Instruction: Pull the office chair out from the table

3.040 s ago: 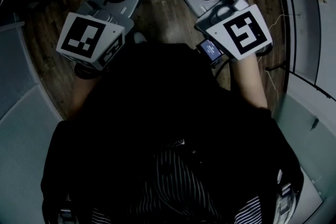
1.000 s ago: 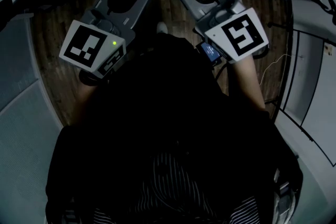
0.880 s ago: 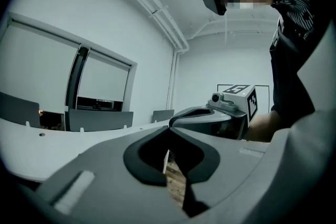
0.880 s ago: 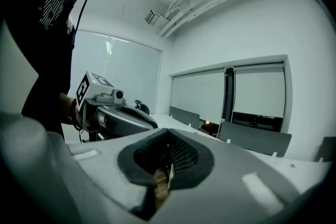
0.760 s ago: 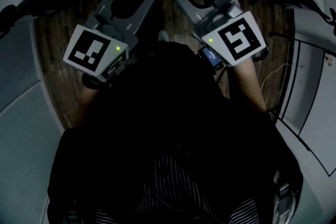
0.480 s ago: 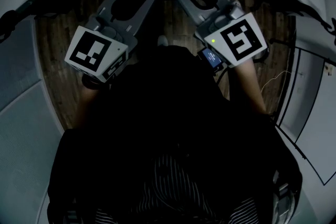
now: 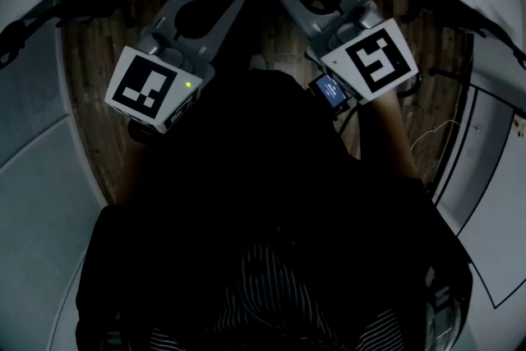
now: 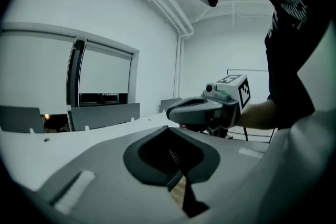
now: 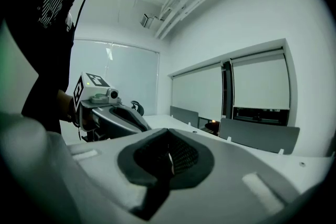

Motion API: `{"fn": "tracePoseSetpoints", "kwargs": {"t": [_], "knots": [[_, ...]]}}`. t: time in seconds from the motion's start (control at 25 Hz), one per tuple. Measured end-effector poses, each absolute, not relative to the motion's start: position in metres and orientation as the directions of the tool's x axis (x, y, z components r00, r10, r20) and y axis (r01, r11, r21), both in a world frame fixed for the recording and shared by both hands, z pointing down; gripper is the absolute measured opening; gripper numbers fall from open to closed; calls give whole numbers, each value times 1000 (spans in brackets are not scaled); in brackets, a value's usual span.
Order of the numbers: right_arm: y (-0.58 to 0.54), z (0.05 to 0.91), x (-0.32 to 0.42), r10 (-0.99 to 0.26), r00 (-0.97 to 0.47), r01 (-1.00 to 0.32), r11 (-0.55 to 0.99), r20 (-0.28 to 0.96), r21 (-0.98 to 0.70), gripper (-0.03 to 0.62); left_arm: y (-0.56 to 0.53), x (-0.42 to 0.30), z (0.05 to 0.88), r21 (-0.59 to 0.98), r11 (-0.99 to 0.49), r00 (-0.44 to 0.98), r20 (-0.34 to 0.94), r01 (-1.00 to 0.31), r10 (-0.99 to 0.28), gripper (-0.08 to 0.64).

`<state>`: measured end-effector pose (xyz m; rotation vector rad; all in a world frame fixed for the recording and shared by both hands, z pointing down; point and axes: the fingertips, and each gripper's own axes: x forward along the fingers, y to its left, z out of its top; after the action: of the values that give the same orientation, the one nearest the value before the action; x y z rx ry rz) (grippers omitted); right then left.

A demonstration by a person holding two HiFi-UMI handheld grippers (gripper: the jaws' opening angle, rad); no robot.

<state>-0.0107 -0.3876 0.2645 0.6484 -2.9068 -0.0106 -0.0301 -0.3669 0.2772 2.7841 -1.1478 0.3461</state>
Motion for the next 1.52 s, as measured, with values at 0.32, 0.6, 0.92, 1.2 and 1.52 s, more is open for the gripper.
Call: {"fn": "tracePoseSetpoints", "kwargs": {"t": [0.32, 0.6, 0.92, 1.2, 1.52], "knots": [[-408, 283, 2, -431, -877, -429, 902, 213, 55, 2, -367, -26, 307, -163, -786, 695, 385, -597, -608, 3], [-405, 282, -2, -431, -872, -428, 901, 231, 66, 2, -374, -24, 301, -179, -826, 741, 370, -535, -560, 3], [-403, 290, -4, -365, -872, -334, 931, 324, 150, 2, -383, -30, 319, -236, -847, 708, 468, -477, -529, 3], [-386, 313, -12, -289, -850, -236, 956, 441, 171, 3, -369, -28, 339, -338, -875, 645, 592, -346, -483, 5], [-379, 320, -17, -287, -823, -210, 956, 490, 206, 59, -360, -30, 352, -376, -880, 627, 620, -290, -472, 186]]}}
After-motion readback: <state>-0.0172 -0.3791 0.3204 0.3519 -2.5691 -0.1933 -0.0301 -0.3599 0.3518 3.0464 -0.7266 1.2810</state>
